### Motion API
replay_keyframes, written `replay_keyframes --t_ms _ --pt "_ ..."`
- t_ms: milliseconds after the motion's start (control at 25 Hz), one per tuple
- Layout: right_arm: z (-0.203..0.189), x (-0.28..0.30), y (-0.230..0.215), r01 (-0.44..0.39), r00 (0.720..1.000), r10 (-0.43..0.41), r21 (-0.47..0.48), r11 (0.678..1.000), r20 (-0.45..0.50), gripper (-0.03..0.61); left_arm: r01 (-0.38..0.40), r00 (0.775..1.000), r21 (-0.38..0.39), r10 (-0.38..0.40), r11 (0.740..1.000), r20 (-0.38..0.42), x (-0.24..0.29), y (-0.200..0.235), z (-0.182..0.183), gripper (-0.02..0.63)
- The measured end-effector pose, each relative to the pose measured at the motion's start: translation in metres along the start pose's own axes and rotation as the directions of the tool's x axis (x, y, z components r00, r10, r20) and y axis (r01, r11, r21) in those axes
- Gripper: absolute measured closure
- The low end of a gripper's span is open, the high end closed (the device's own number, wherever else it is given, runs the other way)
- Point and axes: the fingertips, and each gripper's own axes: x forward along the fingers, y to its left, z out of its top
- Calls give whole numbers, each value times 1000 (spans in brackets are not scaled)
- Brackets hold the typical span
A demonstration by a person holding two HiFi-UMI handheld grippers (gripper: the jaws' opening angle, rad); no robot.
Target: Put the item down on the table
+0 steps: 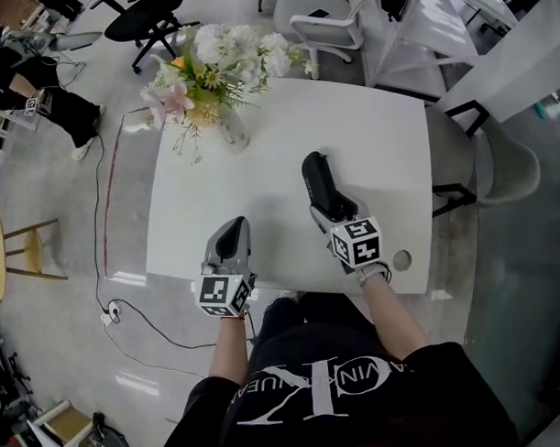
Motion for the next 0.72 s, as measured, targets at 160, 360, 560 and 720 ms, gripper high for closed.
replay_keyframes --t_ms 160,360,560,720 --pt "1 -4 -5 26 1000 -26 5 1000 6 300 13 1000 0 -13 1000 -4 -3 -3 -2 603" --pt "3 -9 -14 70 997 -71 16 997 22 281 18 1000 2 -18 1000 -10 -5 -3 -5 603" --pt "2 -20 -22 103 994 -105 37 994 41 272 36 999 3 -36 999 -9 -5 -7 -7 603" --pt "5 -32 -26 118 989 -123 69 991 76 270 55 999 4 -55 998 -1 -2 -11 -6 603"
